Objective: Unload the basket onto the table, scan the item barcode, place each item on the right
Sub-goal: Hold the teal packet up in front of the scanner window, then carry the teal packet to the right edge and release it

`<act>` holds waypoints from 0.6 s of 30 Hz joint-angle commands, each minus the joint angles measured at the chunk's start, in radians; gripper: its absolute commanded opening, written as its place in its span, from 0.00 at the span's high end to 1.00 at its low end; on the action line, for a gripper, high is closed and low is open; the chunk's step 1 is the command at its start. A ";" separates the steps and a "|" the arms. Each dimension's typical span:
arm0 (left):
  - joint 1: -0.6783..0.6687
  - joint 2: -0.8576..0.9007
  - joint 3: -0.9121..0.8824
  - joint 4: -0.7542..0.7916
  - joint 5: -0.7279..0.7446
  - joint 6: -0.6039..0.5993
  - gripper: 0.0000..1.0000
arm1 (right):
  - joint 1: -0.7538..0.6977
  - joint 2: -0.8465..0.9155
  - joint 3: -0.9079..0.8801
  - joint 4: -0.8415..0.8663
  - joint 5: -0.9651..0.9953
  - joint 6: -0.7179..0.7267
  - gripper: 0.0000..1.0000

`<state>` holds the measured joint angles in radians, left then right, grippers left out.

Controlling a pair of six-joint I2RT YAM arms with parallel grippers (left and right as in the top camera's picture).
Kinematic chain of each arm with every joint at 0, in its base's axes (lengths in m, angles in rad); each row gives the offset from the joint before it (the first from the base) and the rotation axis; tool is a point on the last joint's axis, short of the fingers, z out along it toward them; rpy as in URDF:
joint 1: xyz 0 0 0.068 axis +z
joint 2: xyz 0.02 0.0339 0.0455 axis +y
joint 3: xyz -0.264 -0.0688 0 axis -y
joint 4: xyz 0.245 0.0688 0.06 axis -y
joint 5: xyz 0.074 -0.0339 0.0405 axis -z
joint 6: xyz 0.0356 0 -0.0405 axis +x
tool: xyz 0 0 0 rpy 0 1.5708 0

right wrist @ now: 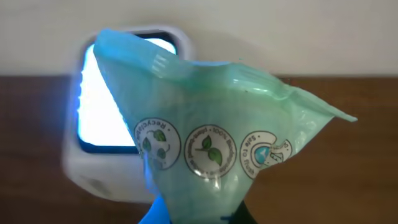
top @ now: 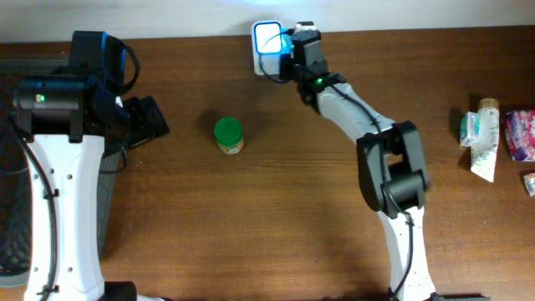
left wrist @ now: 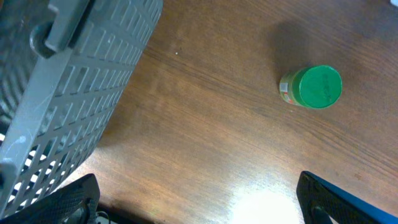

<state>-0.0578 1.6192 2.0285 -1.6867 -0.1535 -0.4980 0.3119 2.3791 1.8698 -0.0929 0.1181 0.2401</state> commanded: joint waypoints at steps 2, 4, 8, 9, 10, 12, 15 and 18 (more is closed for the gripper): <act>0.004 -0.016 0.011 -0.001 0.000 -0.013 0.01 | -0.158 -0.210 0.021 -0.192 0.079 0.003 0.96; 0.004 -0.016 0.011 -0.002 0.000 -0.013 0.01 | -0.263 -0.254 0.021 -0.346 0.080 0.003 0.96; 0.004 -0.016 0.011 -0.002 0.000 -0.013 0.01 | -0.474 -0.261 0.020 -0.612 0.157 0.000 0.96; 0.004 -0.016 0.011 -0.001 0.000 -0.013 0.01 | -0.529 -0.259 0.018 -0.668 0.164 0.000 0.96; 0.004 -0.016 0.011 -0.001 0.000 -0.013 0.01 | -0.587 -0.259 0.018 -0.717 0.164 0.000 0.96; 0.004 -0.016 0.011 -0.002 0.000 -0.013 0.01 | -0.669 -0.259 0.018 -0.769 0.164 0.000 0.96; 0.004 -0.016 0.011 -0.001 0.000 -0.013 0.01 | -0.776 -0.256 0.018 -0.824 0.163 0.000 0.90; 0.004 -0.016 0.011 -0.002 0.000 -0.013 0.01 | -0.821 -0.256 0.018 -0.832 0.126 0.003 0.46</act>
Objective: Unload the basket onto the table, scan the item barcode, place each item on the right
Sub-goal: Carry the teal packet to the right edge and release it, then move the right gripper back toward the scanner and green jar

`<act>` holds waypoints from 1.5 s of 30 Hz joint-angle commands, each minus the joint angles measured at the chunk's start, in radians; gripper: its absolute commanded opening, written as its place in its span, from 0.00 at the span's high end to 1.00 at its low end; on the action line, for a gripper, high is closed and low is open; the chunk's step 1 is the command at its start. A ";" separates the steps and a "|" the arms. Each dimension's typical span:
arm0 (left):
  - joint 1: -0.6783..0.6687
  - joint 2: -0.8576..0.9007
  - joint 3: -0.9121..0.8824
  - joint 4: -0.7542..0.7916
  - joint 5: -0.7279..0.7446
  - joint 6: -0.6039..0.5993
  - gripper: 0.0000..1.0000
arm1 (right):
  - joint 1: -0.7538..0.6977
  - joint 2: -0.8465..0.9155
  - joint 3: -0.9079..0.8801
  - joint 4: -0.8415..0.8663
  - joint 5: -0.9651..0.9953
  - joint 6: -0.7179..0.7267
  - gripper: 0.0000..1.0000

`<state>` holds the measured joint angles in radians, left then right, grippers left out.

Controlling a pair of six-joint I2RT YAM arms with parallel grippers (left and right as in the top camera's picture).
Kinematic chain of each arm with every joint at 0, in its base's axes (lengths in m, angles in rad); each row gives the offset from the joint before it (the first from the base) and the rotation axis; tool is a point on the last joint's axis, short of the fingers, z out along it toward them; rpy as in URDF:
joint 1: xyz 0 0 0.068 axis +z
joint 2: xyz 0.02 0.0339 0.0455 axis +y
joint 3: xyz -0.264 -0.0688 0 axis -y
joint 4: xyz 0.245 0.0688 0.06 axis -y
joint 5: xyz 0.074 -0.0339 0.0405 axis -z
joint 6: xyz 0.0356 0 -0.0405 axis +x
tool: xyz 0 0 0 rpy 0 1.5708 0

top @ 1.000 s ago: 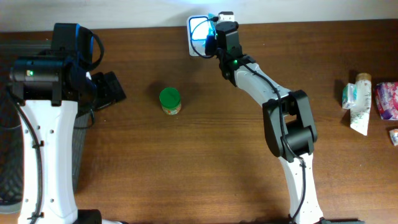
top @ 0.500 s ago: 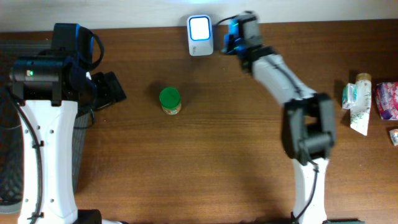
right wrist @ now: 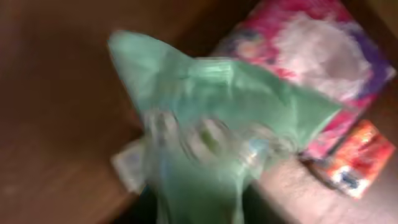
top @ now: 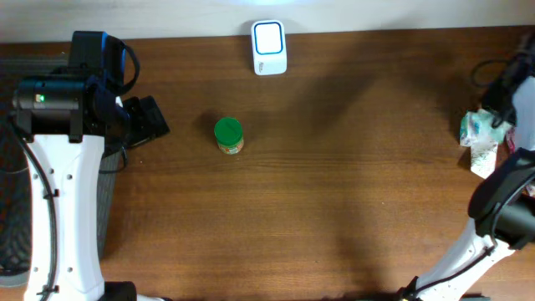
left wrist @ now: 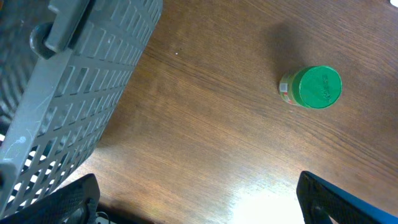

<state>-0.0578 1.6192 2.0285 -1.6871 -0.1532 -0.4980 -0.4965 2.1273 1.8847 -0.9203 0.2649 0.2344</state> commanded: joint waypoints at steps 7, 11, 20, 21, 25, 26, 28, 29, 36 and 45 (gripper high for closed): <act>0.004 -0.016 0.011 -0.001 0.000 -0.013 0.01 | 0.006 0.006 -0.023 -0.009 -0.197 0.008 0.01; 0.004 -0.016 0.011 -0.001 0.000 -0.013 0.01 | 0.066 0.007 -0.037 -0.011 -0.612 -0.048 0.01; 0.004 -0.016 0.011 -0.001 0.000 -0.012 0.01 | 0.441 0.007 -0.036 -0.080 -0.916 -0.047 0.00; 0.004 -0.016 0.011 -0.001 0.000 -0.013 0.01 | 0.503 0.007 -0.036 -0.079 -0.916 -0.047 0.00; 0.004 -0.016 0.011 -0.001 0.000 -0.013 0.01 | 0.715 0.007 -0.036 0.021 -0.808 -0.046 0.01; 0.004 -0.016 0.011 -0.001 0.000 -0.013 0.01 | 0.781 0.007 -0.036 0.086 -0.743 -0.043 0.02; 0.004 -0.016 0.011 -0.001 0.000 -0.013 0.01 | 0.843 0.007 -0.036 0.164 -0.706 -0.043 0.01; 0.004 -0.016 0.011 -0.001 0.000 -0.013 0.01 | 0.879 0.007 -0.036 0.207 -0.676 -0.043 0.01; 0.004 -0.016 0.011 -0.001 0.000 -0.012 0.01 | 1.050 0.007 -0.036 0.350 -0.402 0.172 0.01; 0.004 -0.016 0.011 -0.001 0.000 -0.013 0.01 | 1.108 0.007 -0.036 0.289 -0.474 0.484 0.18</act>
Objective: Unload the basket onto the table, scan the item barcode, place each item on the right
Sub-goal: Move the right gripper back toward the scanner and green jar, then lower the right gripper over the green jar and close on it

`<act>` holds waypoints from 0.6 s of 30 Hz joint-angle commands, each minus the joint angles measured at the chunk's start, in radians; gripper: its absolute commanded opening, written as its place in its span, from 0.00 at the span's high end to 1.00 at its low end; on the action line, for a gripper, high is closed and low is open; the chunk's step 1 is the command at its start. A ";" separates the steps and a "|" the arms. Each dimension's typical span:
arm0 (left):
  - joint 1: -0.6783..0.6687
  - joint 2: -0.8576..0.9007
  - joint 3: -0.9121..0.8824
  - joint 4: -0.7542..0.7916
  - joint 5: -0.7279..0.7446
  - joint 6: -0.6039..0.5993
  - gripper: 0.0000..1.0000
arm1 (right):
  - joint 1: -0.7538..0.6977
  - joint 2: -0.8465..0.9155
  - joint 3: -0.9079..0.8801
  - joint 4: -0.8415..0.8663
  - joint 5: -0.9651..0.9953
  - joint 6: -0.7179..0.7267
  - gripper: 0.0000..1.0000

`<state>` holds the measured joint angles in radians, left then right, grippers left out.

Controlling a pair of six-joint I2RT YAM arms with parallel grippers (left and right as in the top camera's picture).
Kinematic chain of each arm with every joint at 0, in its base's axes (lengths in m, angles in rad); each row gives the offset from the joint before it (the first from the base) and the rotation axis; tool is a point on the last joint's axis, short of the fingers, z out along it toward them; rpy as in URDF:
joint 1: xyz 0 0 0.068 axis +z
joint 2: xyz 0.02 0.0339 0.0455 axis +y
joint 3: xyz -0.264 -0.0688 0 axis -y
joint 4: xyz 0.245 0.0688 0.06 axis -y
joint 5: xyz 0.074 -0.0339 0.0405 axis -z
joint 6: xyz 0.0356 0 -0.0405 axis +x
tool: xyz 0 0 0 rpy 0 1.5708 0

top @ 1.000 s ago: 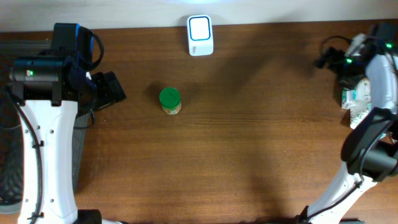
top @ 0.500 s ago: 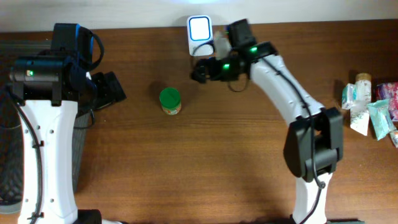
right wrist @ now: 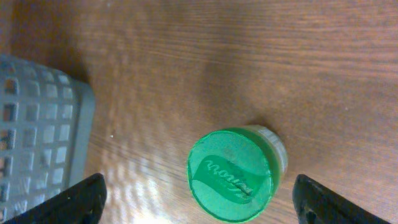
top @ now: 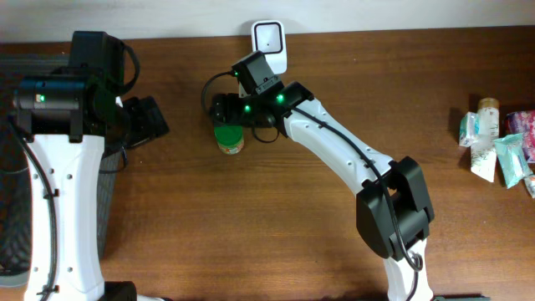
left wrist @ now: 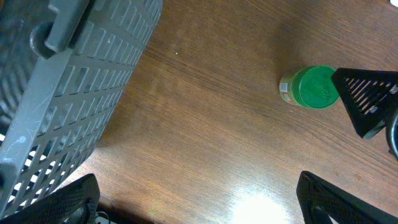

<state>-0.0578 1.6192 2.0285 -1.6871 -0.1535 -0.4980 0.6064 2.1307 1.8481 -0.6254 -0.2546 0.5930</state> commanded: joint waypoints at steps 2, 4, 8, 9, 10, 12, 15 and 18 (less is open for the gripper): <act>0.004 -0.016 0.011 -0.001 0.000 -0.013 0.01 | 0.005 0.004 0.000 -0.053 0.132 0.312 0.18; 0.004 -0.016 0.011 -0.001 0.000 -0.013 0.01 | 0.006 0.004 0.000 -0.097 0.175 0.488 0.18; 0.004 -0.016 0.011 -0.001 0.000 -0.013 0.01 | 0.021 0.016 0.000 -0.103 0.200 0.741 0.13; 0.004 -0.016 0.011 -0.001 0.000 -0.013 0.01 | 0.029 0.025 0.000 -0.089 0.201 0.751 0.11; 0.004 -0.016 0.011 -0.001 0.000 -0.013 0.01 | 0.037 0.037 0.000 -0.072 0.200 0.751 0.09; 0.004 -0.016 0.011 -0.001 0.000 -0.013 0.01 | 0.055 0.067 0.000 -0.043 0.201 0.751 0.07; 0.004 -0.016 0.011 -0.001 0.000 -0.013 0.01 | 0.069 0.093 0.000 -0.024 0.208 0.751 0.07; 0.004 -0.016 0.011 -0.001 0.000 -0.013 0.01 | 0.082 0.123 0.000 -0.002 0.215 0.751 0.07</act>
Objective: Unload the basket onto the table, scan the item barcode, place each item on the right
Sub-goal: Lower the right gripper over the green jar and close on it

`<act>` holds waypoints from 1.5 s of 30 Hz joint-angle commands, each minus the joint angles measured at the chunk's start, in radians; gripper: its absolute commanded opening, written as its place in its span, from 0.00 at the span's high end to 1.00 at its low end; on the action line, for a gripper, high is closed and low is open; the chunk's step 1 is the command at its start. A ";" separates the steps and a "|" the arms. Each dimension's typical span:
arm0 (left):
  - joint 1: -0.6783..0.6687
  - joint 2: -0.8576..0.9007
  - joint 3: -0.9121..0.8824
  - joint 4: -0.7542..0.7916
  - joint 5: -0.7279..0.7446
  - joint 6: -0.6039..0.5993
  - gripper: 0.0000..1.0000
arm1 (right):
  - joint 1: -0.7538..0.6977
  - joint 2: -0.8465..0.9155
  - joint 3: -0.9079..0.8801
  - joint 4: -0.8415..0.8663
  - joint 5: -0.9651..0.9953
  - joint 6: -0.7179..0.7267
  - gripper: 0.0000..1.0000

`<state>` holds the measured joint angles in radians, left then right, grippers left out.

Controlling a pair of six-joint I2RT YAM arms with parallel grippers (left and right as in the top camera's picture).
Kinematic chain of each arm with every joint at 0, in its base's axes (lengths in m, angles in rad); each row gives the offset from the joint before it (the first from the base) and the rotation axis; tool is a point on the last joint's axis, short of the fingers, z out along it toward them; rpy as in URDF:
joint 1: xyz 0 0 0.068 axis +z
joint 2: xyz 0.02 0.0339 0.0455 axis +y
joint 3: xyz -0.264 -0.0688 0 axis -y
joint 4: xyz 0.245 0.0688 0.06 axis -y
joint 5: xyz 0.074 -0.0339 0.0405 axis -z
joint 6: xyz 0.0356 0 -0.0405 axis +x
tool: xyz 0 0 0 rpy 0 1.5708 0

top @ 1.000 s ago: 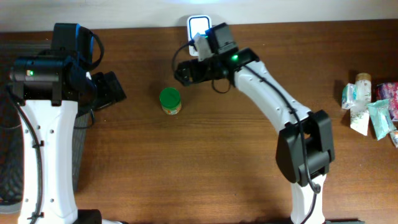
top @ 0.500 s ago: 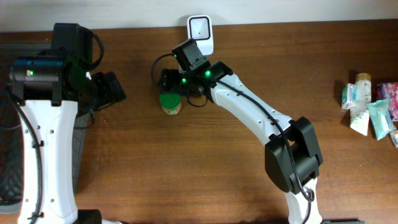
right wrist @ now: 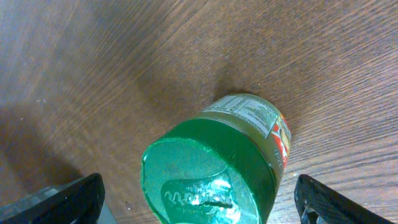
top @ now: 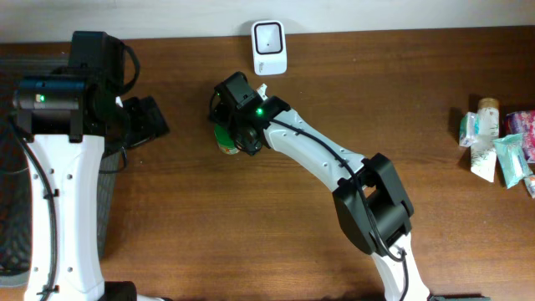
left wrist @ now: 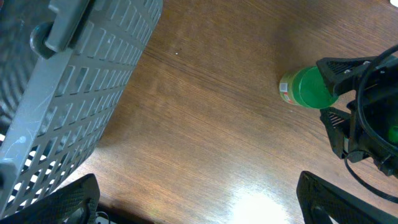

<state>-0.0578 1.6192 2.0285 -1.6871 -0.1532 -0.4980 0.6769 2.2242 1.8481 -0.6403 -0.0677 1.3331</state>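
Observation:
A small jar with a green lid stands on the brown table, left of centre. In the right wrist view the jar fills the middle. My right gripper is open, with one finger on each side of the lid and a gap to it on both sides. The overhead view shows the right gripper right over the jar. The white scanner stands at the table's back edge, its window lit. My left gripper is open and empty, well left of the jar.
A grey slatted basket sits at the left edge beside the left arm. Several packets and tubes, among them a green pouch, lie at the far right of the table.
My right gripper has come closer to the jar. Its open fingers now stand level with the lid on both sides. The jar and the left arm have not moved.
My right gripper first held a green pouch up in front of the scanner. Then it was at the far right over the pile, still holding the pouch. Later the pouch lay in that pile and the open gripper hung over the jar, which it now straddles.

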 commanded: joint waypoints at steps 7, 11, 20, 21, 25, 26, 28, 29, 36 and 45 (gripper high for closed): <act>0.004 -0.016 0.011 -0.001 0.000 -0.013 0.01 | 0.012 0.066 0.000 -0.012 0.088 0.010 0.14; 0.004 -0.016 0.011 -0.001 0.000 -0.013 0.01 | -0.010 0.065 0.023 -0.133 0.087 0.010 0.16; 0.004 -0.016 0.011 -0.001 0.000 -0.013 0.01 | -0.135 0.066 0.133 -0.420 -0.121 0.006 0.10; 0.004 -0.016 0.011 -0.001 0.000 -0.013 0.01 | -0.134 0.066 0.133 -0.420 -0.145 0.006 0.18; 0.004 -0.016 0.011 -0.001 0.000 -0.013 0.01 | -0.115 0.066 0.132 -0.419 -0.157 0.007 0.22; 0.004 -0.016 0.011 -0.001 0.000 -0.013 0.01 | -0.109 0.067 0.132 -0.419 -0.157 0.008 0.22; 0.004 -0.016 0.011 -0.001 0.000 -0.013 0.01 | -0.093 0.068 0.132 -0.418 -0.157 0.011 0.22; 0.004 -0.016 0.011 -0.001 0.000 -0.013 0.01 | -0.083 0.071 0.132 -0.418 -0.157 0.012 0.22; 0.004 -0.016 0.011 -0.001 0.000 -0.013 0.01 | -0.060 0.073 0.132 -0.419 -0.135 0.017 0.22; 0.004 -0.016 0.011 -0.001 0.000 -0.013 0.01 | -0.061 0.073 0.132 -0.420 -0.069 -0.348 0.22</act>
<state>-0.0578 1.6192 2.0285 -1.6871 -0.1532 -0.4980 0.6109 2.2837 1.9644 -1.0550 -0.1833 1.1687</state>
